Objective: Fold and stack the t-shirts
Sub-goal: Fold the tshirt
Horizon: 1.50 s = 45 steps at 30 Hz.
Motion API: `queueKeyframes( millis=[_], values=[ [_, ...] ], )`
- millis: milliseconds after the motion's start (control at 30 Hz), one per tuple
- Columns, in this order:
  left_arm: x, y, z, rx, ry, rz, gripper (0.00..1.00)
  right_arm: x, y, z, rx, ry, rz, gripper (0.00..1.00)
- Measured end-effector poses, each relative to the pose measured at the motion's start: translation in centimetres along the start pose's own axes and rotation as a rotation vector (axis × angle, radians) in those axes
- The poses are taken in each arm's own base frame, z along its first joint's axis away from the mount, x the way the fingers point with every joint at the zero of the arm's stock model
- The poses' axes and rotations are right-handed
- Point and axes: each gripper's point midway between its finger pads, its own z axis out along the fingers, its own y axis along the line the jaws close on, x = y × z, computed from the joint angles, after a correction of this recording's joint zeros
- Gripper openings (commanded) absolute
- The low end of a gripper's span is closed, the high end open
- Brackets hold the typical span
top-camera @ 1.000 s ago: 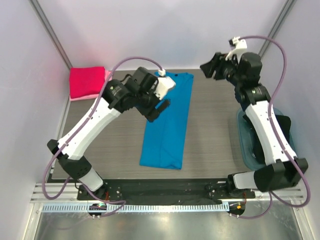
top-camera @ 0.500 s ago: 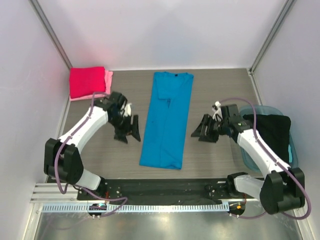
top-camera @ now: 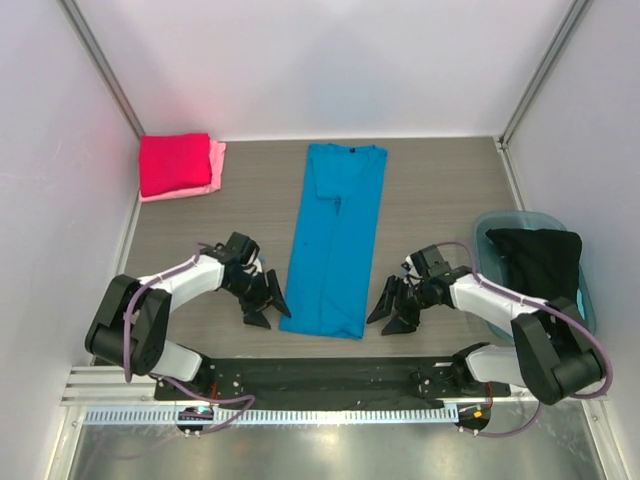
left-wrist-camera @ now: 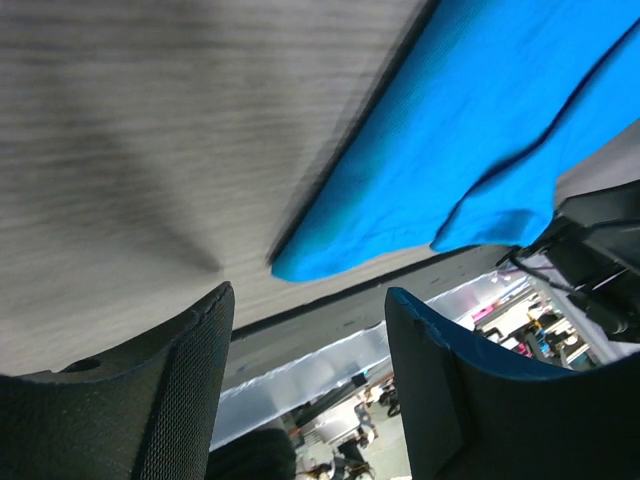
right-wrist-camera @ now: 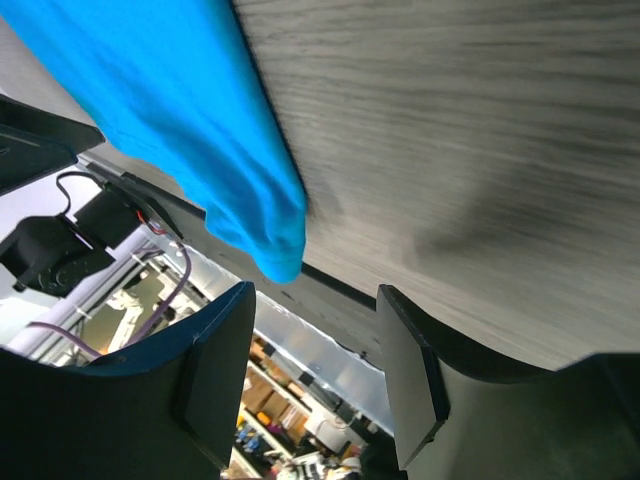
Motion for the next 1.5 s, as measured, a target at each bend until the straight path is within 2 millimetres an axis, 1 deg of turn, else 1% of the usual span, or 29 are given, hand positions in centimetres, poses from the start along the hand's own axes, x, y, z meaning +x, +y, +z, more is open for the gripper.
queueKeyframes(
  millis=[133, 167, 267, 400, 467, 567, 633, 667, 700, 933, 1000, 1033, 1133, 1167, 1233, 1267, 1300, 1333, 1367, 1500],
  values=[
    [-0.7, -0.3, 0.6, 0.021, -0.023, -0.02, 0.59, 0.5, 0.2, 1.4, 0.003, 0.031, 0.031, 0.57],
    [-0.8, -0.3, 0.8, 0.022, -0.024, -0.028, 0.55, 0.7, 0.2, 1.5, 0.007, 0.038, 0.038, 0.57],
    [-1.0, -0.5, 1.1, 0.028, -0.019, -0.049, 0.5, 1.0, 0.3, 2.0, 0.011, 0.051, 0.044, 0.57],
    [-1.1, -0.6, 1.4, 0.038, -0.015, -0.065, 0.44, 1.3, 0.2, 2.7, 0.03, 0.074, 0.077, 0.56],
    [-1.1, -0.6, 1.5, 0.039, -0.013, -0.069, 0.4, 1.5, 0.3, 2.9, 0.027, 0.086, 0.089, 0.55],
    [-1.0, -0.5, 1.6, 0.04, -0.01, -0.072, 0.39, 1.8, 0.6, 3.2, 0.024, 0.098, 0.091, 0.52],
    [-1.0, -0.5, 1.7, 0.04, -0.009, -0.074, 0.38, 1.8, 0.7, 3.3, 0.024, 0.096, 0.091, 0.5],
    [-1.0, -0.5, 1.7, 0.042, -0.008, -0.073, 0.36, 1.7, 0.7, 3.4, 0.025, 0.093, 0.093, 0.46],
    [-0.9, -0.5, 1.7, 0.043, -0.007, -0.075, 0.35, 1.7, 0.7, 3.5, 0.025, 0.092, 0.094, 0.45],
    [-0.7, -0.4, 1.9, 0.049, 0.001, -0.089, 0.31, 1.6, 0.7, 3.7, 0.028, 0.092, 0.107, 0.44],
    [-0.7, -0.3, 1.9, 0.049, 0.002, -0.09, 0.27, 1.6, 0.8, 3.8, 0.025, 0.092, 0.11, 0.43],
    [-0.7, -0.3, 1.9, 0.048, 0.002, -0.091, 0.27, 1.6, 0.9, 3.9, 0.023, 0.092, 0.11, 0.43],
    [-0.6, -0.2, 2.0, 0.046, 0.004, -0.093, 0.2, 1.4, 1.3, 4.2, 0.012, 0.089, 0.102, 0.4],
    [-0.6, -0.1, 2.0, 0.045, 0.004, -0.094, 0.1, 1.4, 1.4, 4.3, 0.009, 0.089, 0.097, 0.36],
    [-0.5, 0.0, 2.1, 0.041, 0.004, -0.095, 0.0, 1.4, 1.5, 4.5, 0.007, 0.086, 0.085, 0.3],
    [-0.6, 0.0, 2.1, 0.039, 0.002, -0.096, 0.0, 1.4, 1.5, 4.5, 0.007, 0.084, 0.081, 0.16],
    [-0.6, 0.1, 2.1, 0.038, 0.002, -0.095, 0.0, 1.3, 1.5, 4.6, 0.006, 0.081, 0.077, 0.09],
    [-0.6, 0.1, 2.1, 0.038, 0.001, -0.094, 0.0, 1.3, 1.6, 4.6, 0.004, 0.08, 0.074, 0.05],
    [-0.6, 0.1, 2.1, 0.038, 0.001, -0.095, 0.0, 1.3, 1.5, 4.6, 0.007, 0.079, 0.074, 0.02],
    [-0.9, -0.3, 1.7, 0.042, -0.004, -0.083, 0.0, 1.4, 1.3, 4.5, 0.017, 0.076, 0.07, 0.01]
  ],
)
